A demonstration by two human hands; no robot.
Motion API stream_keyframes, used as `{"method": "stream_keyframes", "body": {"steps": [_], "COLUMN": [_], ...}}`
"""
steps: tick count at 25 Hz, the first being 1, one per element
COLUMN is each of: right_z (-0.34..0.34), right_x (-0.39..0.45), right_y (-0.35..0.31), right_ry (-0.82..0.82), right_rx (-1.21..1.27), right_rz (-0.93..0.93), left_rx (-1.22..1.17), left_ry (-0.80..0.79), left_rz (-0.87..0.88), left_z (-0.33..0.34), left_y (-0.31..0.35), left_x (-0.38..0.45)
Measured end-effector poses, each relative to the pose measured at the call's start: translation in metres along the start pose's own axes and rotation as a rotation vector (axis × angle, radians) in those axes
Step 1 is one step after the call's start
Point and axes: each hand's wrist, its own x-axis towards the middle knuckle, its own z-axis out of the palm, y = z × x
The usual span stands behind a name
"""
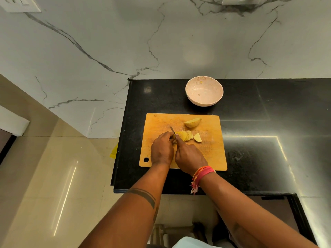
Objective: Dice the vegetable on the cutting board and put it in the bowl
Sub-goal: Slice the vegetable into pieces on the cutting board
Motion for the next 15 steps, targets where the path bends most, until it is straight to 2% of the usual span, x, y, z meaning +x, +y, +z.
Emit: {"method": "stream_keyframes", "body": {"steps": [15], "right_z": [0.017], "right_x": [-0.069], "right_y": [0.038], "right_ry": [-0.013], "right_rx": [-0.039], "right_rz": [0.016], "left_rx": [-0.007], "left_ry": [0.024], "left_rz": [-0.044], "left_z": [0.001], "left_y": [0.002], "left_x": [-0.001]}}
